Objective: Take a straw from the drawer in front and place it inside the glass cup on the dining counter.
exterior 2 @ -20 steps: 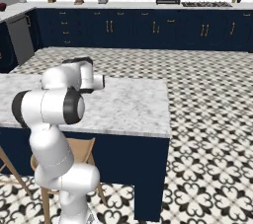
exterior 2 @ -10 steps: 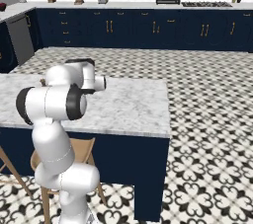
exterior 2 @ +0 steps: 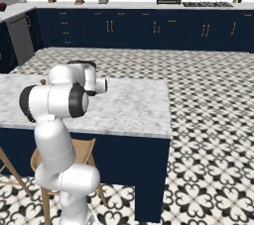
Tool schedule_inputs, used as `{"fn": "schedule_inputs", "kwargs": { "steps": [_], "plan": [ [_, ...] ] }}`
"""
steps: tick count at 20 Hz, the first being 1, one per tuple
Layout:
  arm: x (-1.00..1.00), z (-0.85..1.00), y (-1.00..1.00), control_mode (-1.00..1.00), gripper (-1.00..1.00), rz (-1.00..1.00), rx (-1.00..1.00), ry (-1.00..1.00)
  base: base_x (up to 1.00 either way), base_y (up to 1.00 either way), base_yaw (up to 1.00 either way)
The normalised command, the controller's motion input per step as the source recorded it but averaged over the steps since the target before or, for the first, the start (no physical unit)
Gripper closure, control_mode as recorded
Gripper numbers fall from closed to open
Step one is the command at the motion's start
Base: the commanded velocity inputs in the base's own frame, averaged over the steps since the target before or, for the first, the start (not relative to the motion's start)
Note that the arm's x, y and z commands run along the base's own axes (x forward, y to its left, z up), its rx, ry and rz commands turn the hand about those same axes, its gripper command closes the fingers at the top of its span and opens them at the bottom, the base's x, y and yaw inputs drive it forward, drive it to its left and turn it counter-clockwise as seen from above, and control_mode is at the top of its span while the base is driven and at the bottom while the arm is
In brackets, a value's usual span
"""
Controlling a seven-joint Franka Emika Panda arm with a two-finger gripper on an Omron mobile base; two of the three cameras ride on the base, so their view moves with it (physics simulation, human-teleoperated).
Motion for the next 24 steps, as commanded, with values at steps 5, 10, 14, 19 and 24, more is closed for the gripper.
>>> {"fn": "schedule_inputs", "kwargs": {
  "steps": [5, 10, 14, 19, 24],
  "plan": [
    [0.06, -0.1, 0.0, -1.0, 1.0, 0.0, 0.0, -0.06, 0.0, 0.0, 0.0],
    [0.11, -0.15, 0.0, -1.0, 1.0, 0.0, 0.01, -0.01, 0.0, 0.0, 0.0],
    [0.15, -0.32, 0.0, -1.0, 1.0, 0.0, 0.06, 0.01, 0.0, 0.0, 0.0],
    [0.21, -0.34, 0.0, -1.0, 1.0, 0.0, 0.05, 0.0, 0.0, 0.0, 0.0],
    [0.18, -0.3, 0.0, -1.0, 1.0, 0.0, 0.01, 0.0, 0.0, 0.0, 0.0]
  ]
}}
